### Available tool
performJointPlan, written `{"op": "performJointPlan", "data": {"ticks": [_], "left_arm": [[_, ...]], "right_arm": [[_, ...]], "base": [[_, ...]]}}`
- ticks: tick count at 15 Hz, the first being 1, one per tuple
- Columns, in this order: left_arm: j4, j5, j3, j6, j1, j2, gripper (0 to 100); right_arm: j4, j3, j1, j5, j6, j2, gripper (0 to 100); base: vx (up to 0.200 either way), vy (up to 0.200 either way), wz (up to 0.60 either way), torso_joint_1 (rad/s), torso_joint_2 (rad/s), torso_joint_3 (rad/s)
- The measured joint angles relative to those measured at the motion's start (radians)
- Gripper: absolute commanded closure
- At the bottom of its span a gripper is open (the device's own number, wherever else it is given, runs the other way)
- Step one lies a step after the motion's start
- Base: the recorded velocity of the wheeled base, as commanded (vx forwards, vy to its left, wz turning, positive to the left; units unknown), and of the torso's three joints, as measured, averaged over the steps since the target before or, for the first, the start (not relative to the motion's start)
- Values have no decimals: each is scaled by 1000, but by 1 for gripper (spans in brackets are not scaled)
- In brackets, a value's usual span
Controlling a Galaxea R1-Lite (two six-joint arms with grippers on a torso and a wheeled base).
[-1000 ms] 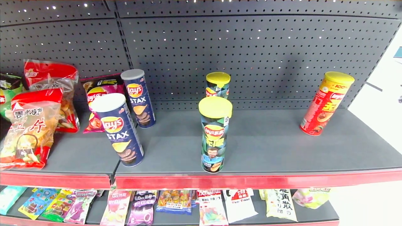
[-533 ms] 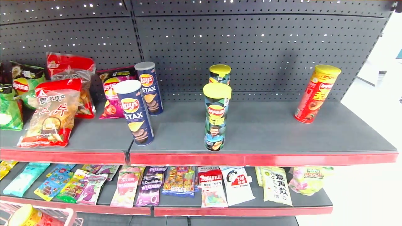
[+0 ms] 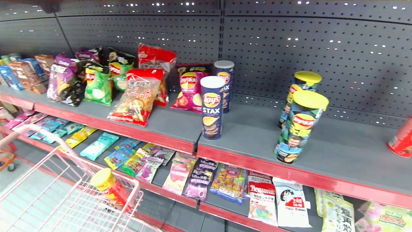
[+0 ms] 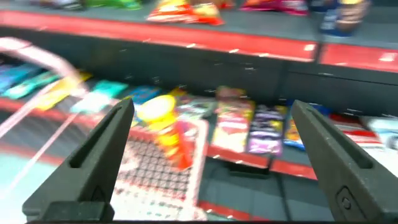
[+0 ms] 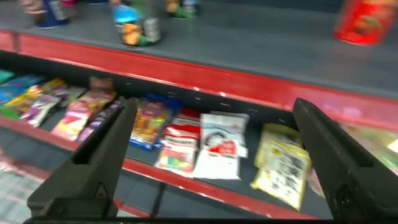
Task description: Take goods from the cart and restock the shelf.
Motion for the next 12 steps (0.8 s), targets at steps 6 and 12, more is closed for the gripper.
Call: {"op": "performJointPlan", "data": {"ticks": [6,12], "left_arm": [[-1,7,0,0,0,0,0],[-1,7,0,0,0,0,0]], "right_arm": [[0,0,1,1,4,0,0],[0,0,1,0,4,0,0]], "base": [[0,0,400,1,1,2],[0,0,0,-56,131,78]]}}
